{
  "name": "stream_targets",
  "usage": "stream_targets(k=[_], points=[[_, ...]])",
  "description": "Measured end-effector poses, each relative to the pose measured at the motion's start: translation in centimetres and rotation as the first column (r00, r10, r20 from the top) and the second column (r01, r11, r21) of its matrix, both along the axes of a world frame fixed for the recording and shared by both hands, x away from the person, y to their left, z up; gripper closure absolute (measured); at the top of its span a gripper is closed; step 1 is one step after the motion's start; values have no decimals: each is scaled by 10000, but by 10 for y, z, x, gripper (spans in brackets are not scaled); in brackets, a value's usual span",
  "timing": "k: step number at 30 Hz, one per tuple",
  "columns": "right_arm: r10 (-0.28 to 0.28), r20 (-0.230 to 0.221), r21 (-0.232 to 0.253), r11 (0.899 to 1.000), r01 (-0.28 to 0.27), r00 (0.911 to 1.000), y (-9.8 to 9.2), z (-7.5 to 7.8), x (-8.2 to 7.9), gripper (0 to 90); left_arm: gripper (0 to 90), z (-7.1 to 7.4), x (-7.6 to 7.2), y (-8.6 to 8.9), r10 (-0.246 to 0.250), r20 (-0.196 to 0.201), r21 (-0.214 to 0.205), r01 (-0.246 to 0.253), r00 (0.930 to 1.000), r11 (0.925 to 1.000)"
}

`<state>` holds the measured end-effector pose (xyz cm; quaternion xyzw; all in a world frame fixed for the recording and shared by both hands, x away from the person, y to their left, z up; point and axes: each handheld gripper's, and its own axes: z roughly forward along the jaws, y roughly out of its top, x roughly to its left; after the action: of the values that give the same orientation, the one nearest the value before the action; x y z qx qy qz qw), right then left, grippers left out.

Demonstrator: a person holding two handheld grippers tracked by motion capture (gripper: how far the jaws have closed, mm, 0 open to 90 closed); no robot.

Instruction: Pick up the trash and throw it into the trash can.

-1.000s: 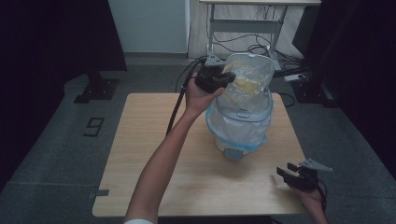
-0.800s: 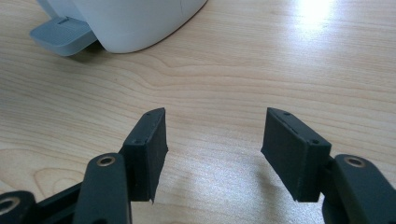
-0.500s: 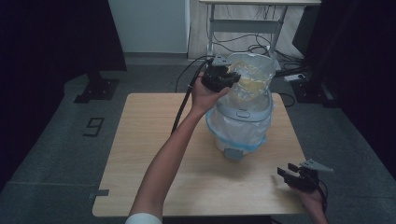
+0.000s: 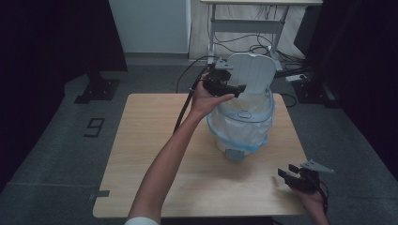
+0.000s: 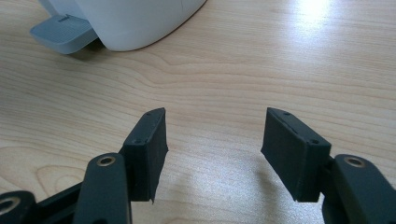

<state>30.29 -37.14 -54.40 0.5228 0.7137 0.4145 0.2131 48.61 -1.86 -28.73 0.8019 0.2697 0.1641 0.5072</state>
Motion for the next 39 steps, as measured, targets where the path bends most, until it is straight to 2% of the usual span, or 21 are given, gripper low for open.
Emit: stream_targets(k=[2, 11, 14, 22, 27, 31, 36, 39], points=[[5, 4, -2, 10000, -5, 10000, 0, 0, 0, 393, 274, 1, -3, 4, -97, -49, -140, 97, 9999, 9999], [53, 16, -15, 10000, -53, 10000, 1, 1, 0, 393, 265, 0, -24, 29, -384, -87, -260, 382, 9992, 9989], [84, 30, -43, 10000, -84, 10000, 2, 1, 0, 393, 264, -2, -35, 39, -319, 33, -139, 319, 9995, 9994], [128, 18, -69, 9999, -128, 9999, 4, 1, 0, 393, 264, -11, -59, 71, -165, 141, -405, 170, 9998, 9990], [119, 12, -76, 9999, -119, 9999, 4, 1, 0, 393, 259, -25, -75, 92, -138, 129, -587, 146, 9998, 9982], [115, 13, -88, 9999, -115, 9999, 4, 1, 0, 393, 251, -42, -91, 111, 167, 244, -302, -159, 9996, 9994], [140, -59, -134, 9998, -141, 9999, 5, 0, 1, 393, 248, -68, -106, 136, 476, 42, -331, -474, 9989, 9983], [143, -92, -151, 9998, -144, 9999, 6, 0, 1, 393, 248, -82, -114, 150, 659, -78, -200, -660, 9978, 9976]])
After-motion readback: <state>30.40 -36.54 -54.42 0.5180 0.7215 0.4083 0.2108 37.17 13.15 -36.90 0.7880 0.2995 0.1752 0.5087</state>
